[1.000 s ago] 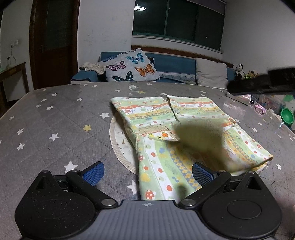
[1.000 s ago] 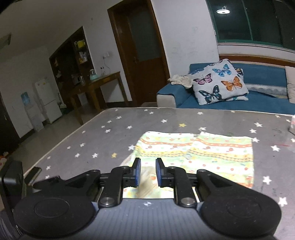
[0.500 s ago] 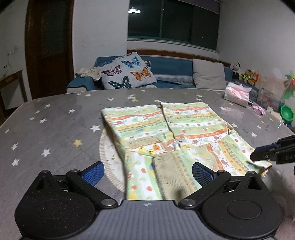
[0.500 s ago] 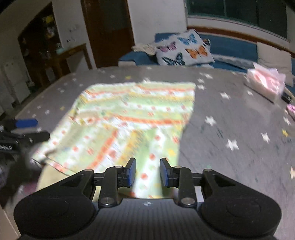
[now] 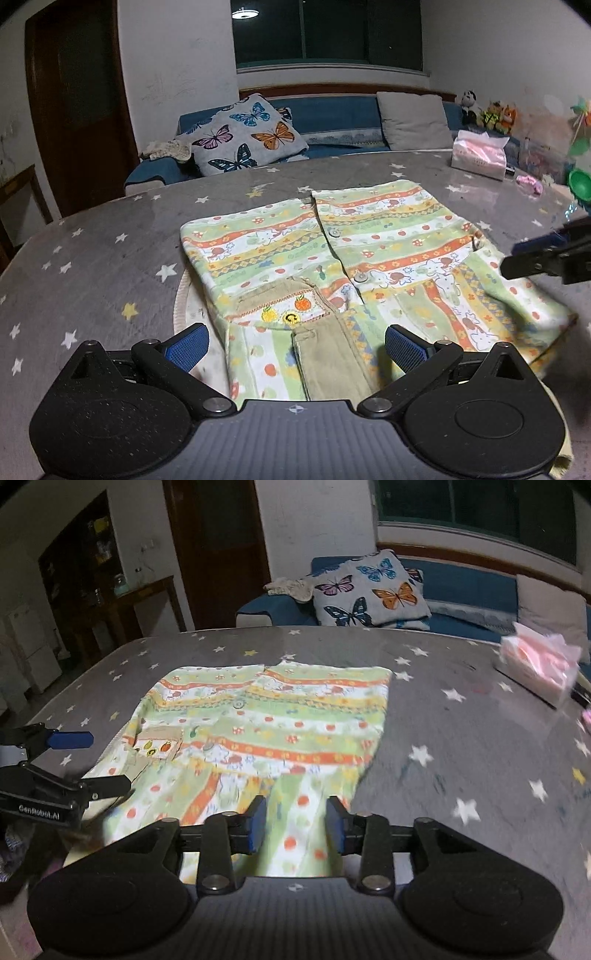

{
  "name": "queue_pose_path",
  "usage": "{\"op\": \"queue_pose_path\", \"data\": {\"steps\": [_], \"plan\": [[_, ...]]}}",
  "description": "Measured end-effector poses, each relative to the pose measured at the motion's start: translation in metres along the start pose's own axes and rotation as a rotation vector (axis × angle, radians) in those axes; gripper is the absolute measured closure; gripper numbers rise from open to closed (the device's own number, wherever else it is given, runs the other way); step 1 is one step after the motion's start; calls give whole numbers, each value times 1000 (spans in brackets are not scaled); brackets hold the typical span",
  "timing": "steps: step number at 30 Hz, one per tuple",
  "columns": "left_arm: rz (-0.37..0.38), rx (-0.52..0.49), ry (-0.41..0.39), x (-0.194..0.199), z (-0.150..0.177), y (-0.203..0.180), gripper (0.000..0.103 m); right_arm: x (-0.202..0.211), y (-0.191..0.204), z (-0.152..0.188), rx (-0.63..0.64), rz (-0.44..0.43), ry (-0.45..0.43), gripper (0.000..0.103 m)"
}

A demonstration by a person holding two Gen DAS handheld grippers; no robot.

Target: Fold clothes

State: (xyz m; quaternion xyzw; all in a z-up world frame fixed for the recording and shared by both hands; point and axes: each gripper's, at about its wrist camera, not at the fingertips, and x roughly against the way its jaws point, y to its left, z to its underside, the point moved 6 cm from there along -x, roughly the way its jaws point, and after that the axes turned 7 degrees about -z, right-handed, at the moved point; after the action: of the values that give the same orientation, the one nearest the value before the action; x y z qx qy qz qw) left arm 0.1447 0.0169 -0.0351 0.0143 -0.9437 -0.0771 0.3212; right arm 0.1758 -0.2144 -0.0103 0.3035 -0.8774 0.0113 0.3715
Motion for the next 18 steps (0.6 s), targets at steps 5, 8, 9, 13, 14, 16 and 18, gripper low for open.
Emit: {"op": "queue_pose_path", "data": {"steps": [5,8,9,13,14,16,18], "plan": [[-38,-65,18,-17,6,-4,0,-26,-4,-2,30,14,34,65],[-47,-75,26,-20,10,-1,0,-29,-5,-1,37,4,37,64],[-46,-74,21,-17,9,0,0,-26,-2,-1,46,4,36,62],[-39,-70,-2,-5,7,4,0,-13,11,5,86,-6,39,58],[-35,-80,-7,-2,8,3,0,-9,15,8,99,-12,43,57],[-27,-98,-18,6,10,0,0,-3,23,14,123,-24,50,56],[-23,-120,-28,15,13,-2,0,4,31,21,146,-33,56,56]]}}
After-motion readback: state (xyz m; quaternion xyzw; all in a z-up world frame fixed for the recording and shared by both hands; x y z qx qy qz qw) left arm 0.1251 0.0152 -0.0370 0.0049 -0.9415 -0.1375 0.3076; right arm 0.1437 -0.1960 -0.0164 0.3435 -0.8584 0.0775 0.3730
